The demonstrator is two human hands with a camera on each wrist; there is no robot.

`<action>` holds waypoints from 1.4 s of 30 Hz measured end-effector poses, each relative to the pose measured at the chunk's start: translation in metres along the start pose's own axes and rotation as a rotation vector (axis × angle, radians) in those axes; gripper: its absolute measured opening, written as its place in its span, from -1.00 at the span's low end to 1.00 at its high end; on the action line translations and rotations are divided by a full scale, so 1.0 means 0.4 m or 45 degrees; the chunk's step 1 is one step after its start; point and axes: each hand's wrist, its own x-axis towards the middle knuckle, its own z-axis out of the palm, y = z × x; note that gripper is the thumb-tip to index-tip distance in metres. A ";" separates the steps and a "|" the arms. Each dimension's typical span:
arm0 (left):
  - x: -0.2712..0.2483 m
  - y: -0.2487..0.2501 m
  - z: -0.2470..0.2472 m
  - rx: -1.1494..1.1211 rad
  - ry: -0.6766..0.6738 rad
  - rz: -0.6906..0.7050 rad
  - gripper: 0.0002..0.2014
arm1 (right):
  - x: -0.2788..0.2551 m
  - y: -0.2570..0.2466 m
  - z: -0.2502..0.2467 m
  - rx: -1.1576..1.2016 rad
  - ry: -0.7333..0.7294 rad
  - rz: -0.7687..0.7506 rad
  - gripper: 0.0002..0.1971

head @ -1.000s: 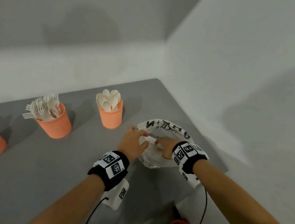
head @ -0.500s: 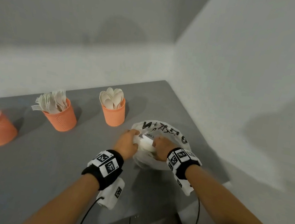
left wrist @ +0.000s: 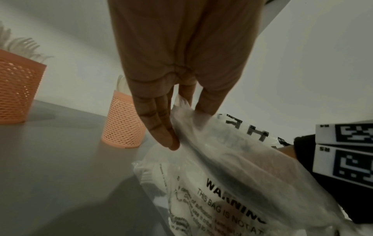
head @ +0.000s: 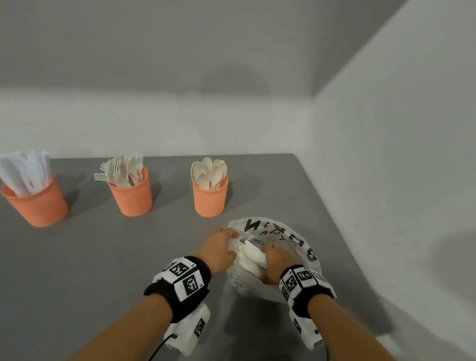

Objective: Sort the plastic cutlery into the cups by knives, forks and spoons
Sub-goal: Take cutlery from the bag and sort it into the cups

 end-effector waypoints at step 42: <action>0.017 0.038 -0.002 -0.533 -0.014 -0.191 -0.50 | -0.047 0.002 -0.011 0.847 0.107 -0.050 -0.62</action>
